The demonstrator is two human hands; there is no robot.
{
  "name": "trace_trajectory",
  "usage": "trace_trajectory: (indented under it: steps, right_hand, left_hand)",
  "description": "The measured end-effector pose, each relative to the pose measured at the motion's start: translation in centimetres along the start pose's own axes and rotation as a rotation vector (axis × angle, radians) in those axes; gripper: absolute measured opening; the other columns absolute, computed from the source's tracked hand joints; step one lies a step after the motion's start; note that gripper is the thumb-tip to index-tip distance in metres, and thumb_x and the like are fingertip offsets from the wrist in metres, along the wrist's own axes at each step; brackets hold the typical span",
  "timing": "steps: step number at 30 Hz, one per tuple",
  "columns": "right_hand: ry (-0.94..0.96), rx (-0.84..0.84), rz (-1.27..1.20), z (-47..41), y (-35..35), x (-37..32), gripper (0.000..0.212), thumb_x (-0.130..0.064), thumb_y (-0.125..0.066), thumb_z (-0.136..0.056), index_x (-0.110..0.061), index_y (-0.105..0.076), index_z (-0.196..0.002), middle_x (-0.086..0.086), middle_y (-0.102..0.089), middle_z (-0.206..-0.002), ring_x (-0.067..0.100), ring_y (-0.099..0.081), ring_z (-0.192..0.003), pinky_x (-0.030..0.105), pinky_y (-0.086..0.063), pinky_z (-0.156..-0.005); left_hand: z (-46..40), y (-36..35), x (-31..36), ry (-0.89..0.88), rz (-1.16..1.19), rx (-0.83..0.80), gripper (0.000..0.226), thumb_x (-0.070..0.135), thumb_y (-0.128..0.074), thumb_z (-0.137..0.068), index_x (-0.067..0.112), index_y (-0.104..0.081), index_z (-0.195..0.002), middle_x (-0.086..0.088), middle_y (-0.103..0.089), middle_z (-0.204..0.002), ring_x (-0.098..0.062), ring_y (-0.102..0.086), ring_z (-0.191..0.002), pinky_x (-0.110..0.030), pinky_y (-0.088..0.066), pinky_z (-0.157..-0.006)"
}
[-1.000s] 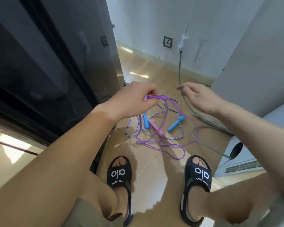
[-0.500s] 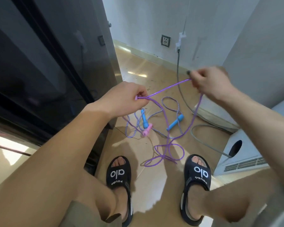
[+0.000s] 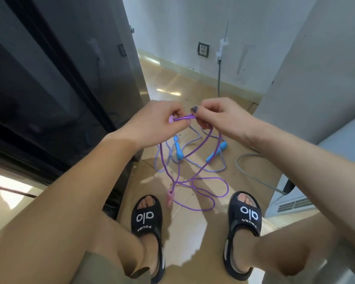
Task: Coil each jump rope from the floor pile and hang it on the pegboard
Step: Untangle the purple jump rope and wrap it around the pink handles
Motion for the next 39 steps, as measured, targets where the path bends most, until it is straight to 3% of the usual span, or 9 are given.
trace_trajectory:
  steps: [5, 8, 10, 13, 18, 21, 28, 33, 39]
  right_hand:
    - [-0.147, 0.344, 0.129, -0.1, 7.6, 3.2, 0.035, -0.035, -0.054, -0.099, -0.016, -0.060, -0.071, -0.006, -0.050, -0.055, 0.011, -0.047, -0.056, 0.028, -0.035, -0.058]
    - [-0.390, 0.516, 0.424, 1.4, 11.4, 6.2, 0.034, -0.036, -0.049, -0.101, -0.010, -0.070, -0.093, 0.011, -0.064, -0.080, 0.030, -0.060, -0.084, 0.029, -0.032, -0.065]
    - [-0.396, 0.382, 0.452, 1.1, 9.8, 6.7, 0.031, -0.036, -0.047, -0.102, -0.018, -0.067, -0.116, 0.007, -0.068, -0.113, 0.028, -0.060, -0.109, 0.028, -0.038, -0.080]
    - [-0.179, 0.184, 0.176, -0.3, 4.2, 3.7, 0.034, -0.037, -0.040, -0.105, -0.022, -0.068, -0.119, -0.005, -0.069, -0.119, 0.016, -0.060, -0.116, 0.031, -0.041, -0.100]
    - [-0.044, -0.006, 0.032, -0.5, -1.2, -0.1, 0.039, -0.029, -0.048, -0.101, -0.014, -0.058, -0.067, -0.009, -0.060, -0.061, 0.011, -0.049, -0.060, 0.029, -0.040, -0.064]
    - [-0.002, 0.028, 0.178, -0.8, -0.7, 0.0, 0.041, -0.037, -0.051, -0.100, -0.014, -0.052, -0.065, -0.007, -0.052, -0.056, 0.010, -0.041, -0.054, 0.029, -0.034, -0.056]
    - [-0.268, 0.445, 0.474, -0.5, 9.1, 4.9, 0.040, -0.031, -0.043, -0.101, -0.007, -0.061, -0.074, 0.017, -0.065, -0.077, 0.034, -0.062, -0.081, 0.034, -0.037, -0.066]
    - [-0.205, 0.141, 0.290, -1.0, 3.4, 4.6, 0.037, -0.036, -0.037, -0.106, -0.016, -0.065, -0.119, 0.001, -0.068, -0.115, 0.022, -0.059, -0.112, 0.032, -0.041, -0.096]
    - [-0.069, -0.093, 0.059, -0.6, -2.9, 0.2, 0.049, -0.042, -0.037, -0.104, -0.016, -0.058, -0.069, 0.001, -0.064, -0.065, 0.012, -0.056, -0.063, 0.031, -0.044, -0.069]
  left_hand:
    - [0.5, -0.4, -2.2, 0.086, -0.055, -0.153, 0.020, 0.034, -0.059, -0.093, 0.026, -0.067, -0.077, 0.006, -0.072, -0.069, -0.006, -0.069, -0.067, -0.037, -0.057, -0.073]
    - [0.9, 0.3, -3.0, 0.105, -0.022, -0.133, 0.020, 0.029, -0.061, -0.093, 0.027, -0.064, -0.074, 0.014, -0.068, -0.061, -0.003, -0.066, -0.060, -0.028, -0.051, -0.067]
    - [0.9, 0.3, -2.6, 0.094, 0.021, -0.120, 0.019, 0.029, -0.061, -0.093, 0.025, -0.064, -0.075, 0.011, -0.068, -0.063, -0.005, -0.067, -0.059, -0.031, -0.054, -0.068]
    - [0.6, -0.1, -1.3, 0.048, 0.078, -0.088, 0.018, 0.034, -0.062, -0.093, 0.026, -0.063, -0.078, 0.004, -0.067, -0.072, -0.009, -0.068, -0.064, -0.038, -0.056, -0.071]
    - [0.3, -0.4, 0.2, -0.008, 0.085, -0.061, 0.018, 0.037, -0.065, -0.090, 0.024, -0.065, -0.078, 0.000, -0.064, -0.075, -0.021, -0.063, -0.072, -0.041, -0.053, -0.070]
    - [0.4, -0.4, -0.3, 0.014, 0.093, -0.088, 0.015, 0.036, -0.065, -0.091, 0.027, -0.066, -0.079, 0.007, -0.066, -0.074, -0.012, -0.066, -0.071, -0.037, -0.054, -0.071]
    - [1.0, -0.4, -2.3, 0.089, 0.013, -0.214, 0.018, 0.034, -0.064, -0.093, 0.032, -0.063, -0.075, 0.010, -0.070, -0.065, -0.002, -0.066, -0.067, -0.026, -0.047, -0.069]
    - [1.3, -1.2, -1.1, 0.093, 0.115, -0.255, 0.019, 0.028, -0.060, -0.096, 0.014, -0.062, -0.083, -0.007, -0.071, -0.064, -0.018, -0.075, -0.064, -0.043, -0.057, -0.082]
    - [0.9, -0.9, -0.1, 0.037, 0.106, -0.175, 0.022, 0.036, -0.063, -0.095, 0.018, -0.062, -0.082, -0.001, -0.071, -0.068, -0.003, -0.066, -0.065, -0.034, -0.049, -0.068]
Point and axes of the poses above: each hand's wrist, its own z-axis away from the middle knuckle, its own y-axis out of the back of the hand, x = y × z, the point moved 7 cm from there along -z, towards the middle knuckle
